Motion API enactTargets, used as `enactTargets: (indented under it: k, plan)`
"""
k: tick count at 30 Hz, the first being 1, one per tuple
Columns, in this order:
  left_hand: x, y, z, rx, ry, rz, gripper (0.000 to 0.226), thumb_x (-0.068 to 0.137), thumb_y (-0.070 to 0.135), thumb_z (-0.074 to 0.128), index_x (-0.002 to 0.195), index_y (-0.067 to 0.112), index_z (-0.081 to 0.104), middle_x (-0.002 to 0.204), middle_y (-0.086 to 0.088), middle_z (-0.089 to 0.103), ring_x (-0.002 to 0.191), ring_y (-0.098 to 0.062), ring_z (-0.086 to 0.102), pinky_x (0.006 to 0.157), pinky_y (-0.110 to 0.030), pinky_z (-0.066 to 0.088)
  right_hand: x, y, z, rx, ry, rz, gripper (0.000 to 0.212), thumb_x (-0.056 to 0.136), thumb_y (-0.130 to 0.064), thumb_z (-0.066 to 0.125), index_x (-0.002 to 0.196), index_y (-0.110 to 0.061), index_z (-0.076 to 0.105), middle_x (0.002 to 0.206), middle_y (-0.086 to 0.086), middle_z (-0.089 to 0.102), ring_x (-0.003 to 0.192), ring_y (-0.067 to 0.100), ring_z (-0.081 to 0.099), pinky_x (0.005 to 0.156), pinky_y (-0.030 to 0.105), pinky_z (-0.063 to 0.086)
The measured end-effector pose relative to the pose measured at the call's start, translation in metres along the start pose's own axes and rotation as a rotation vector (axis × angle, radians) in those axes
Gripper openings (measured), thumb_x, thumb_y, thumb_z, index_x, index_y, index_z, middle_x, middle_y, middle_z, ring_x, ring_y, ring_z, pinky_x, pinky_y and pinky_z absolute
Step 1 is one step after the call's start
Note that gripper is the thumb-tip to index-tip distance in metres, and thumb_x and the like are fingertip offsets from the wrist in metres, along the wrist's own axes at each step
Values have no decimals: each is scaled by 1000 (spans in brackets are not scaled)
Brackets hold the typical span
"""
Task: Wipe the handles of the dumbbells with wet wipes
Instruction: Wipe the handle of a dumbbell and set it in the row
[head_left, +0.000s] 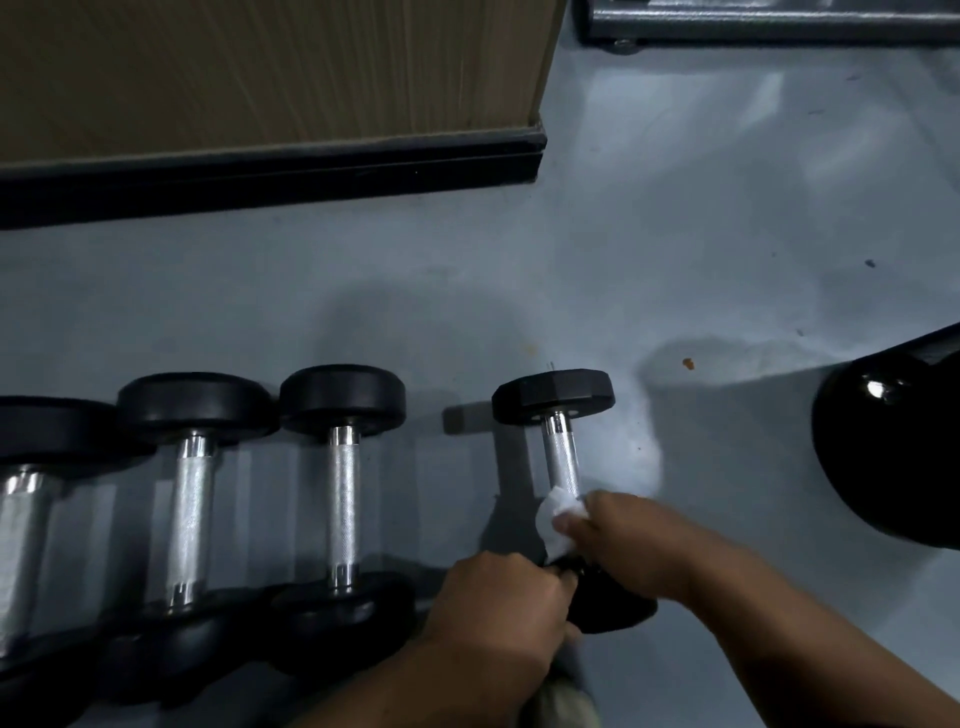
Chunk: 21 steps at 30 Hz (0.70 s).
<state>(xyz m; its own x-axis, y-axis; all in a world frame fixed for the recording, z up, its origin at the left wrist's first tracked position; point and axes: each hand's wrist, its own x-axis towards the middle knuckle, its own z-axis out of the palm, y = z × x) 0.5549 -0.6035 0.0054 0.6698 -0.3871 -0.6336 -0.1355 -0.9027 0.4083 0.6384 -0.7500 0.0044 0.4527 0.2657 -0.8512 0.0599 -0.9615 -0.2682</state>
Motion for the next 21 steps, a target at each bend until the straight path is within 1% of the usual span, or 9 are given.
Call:
enactTargets:
  k: [2,4,7,9,11,13,16,19,21]
  plan:
    - [0,-1,2,18,19,17,40,99,43,54,136,26,50,123,-11,66,109,-40,62,89,-42,49,9,-2,-4,-19,39,-5,39,106,-49,35,110,-19,60,109,7,61,102,24,59,83,31,43]
    - [1,-2,4,22,19,20,41,99,43,54,136,25,50,122,-10,67,107,-39,63,88,-41,49,27,-5,-9,24,203,4,41,105,-54,32,100,-20,53,98,6,60,95,26,59,80,33,44]
    - [2,-2,2,24,-5,13,43,98,46,55,135,26,51,123,-9,67,108,-37,63,84,-38,47,48,-8,-17,111,389,11,45,104,-57,29,102,-18,50,91,8,62,95,32,62,76,37,45]
    - [3,-1,-2,21,-14,12,42,97,47,56,133,26,53,122,-9,67,110,-37,62,84,-38,46,45,-5,-12,126,360,32,39,104,-55,32,101,-19,45,90,6,60,97,32,62,74,36,42]
    - [2,0,-4,11,-29,4,42,97,47,58,133,25,54,122,-10,66,111,-37,62,86,-38,47,28,-1,1,55,243,58,30,104,-52,37,102,-22,41,103,6,63,100,30,61,76,36,41]
    - [1,-1,-5,-6,-23,5,42,97,46,58,133,25,54,122,-11,66,112,-38,62,87,-38,47,8,1,11,37,154,73,28,103,-51,42,106,-23,45,116,8,64,103,28,61,78,35,42]
    - [1,-1,-8,-14,-15,13,40,98,46,57,132,25,55,121,-11,66,112,-38,62,87,-38,47,3,-7,-1,42,107,46,32,105,-48,41,113,-22,57,121,11,62,106,28,59,80,33,42]
    - [0,-1,-8,-16,-30,13,41,98,47,56,134,26,54,121,-10,66,111,-37,62,84,-36,45,29,-17,-19,22,259,32,37,105,-55,31,100,-25,53,102,8,61,103,32,62,87,39,49]
    - [-1,-1,-9,-26,-35,13,40,99,47,55,133,26,54,120,-11,66,110,-37,61,78,-35,40,45,-14,-21,28,377,44,48,104,-57,27,111,-17,53,98,8,64,100,33,63,87,43,51]
